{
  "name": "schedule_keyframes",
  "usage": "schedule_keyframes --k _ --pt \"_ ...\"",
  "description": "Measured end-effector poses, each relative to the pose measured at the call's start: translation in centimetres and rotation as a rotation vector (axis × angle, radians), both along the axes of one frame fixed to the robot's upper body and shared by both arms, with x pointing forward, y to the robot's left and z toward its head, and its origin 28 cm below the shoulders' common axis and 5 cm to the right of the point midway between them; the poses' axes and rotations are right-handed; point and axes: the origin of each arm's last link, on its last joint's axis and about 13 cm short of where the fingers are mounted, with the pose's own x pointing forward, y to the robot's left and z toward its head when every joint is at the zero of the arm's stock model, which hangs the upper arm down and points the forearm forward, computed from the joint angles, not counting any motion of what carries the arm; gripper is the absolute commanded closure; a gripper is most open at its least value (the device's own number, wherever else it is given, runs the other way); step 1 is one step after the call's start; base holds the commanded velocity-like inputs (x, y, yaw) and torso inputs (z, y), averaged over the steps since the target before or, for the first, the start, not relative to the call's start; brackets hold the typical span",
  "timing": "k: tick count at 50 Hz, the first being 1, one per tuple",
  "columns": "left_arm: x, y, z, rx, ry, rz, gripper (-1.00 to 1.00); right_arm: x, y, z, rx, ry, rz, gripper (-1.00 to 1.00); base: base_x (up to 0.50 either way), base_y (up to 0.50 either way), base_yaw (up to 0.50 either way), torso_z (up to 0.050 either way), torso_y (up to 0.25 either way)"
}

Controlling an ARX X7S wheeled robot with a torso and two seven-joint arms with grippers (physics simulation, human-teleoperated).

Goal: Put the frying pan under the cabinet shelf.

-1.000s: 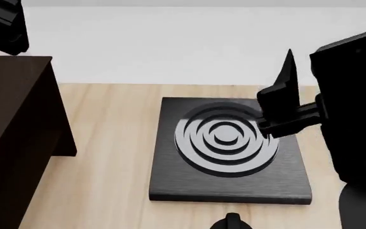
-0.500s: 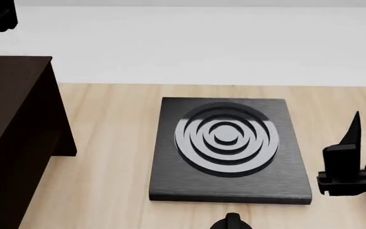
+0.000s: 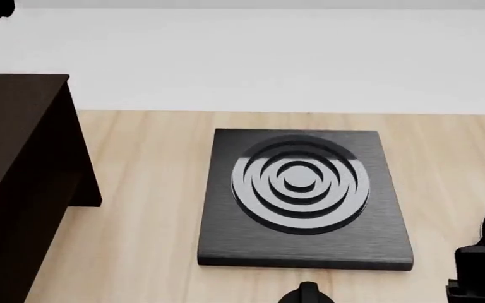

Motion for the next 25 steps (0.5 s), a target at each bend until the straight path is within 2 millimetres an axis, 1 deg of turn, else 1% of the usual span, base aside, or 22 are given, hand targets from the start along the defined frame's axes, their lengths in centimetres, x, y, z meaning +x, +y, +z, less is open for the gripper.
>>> schedule_keyframes --k 10,25 --pt "0.0 -0.1 0.1 0.003 -0.005 -0.002 -1.0 -0.9 -0.6 -1.5 0.031 0.039 -0.033 -1.0 0.0 0.0 0.0 0.0 0.0" --pt "0.0 -0.2 0.2 0.008 -0.008 -0.004 -1.0 -1.7 -1.7 -3.4 0.077 0.079 -0.085 -1.0 0.0 0.0 0.0 0.0 0.0"
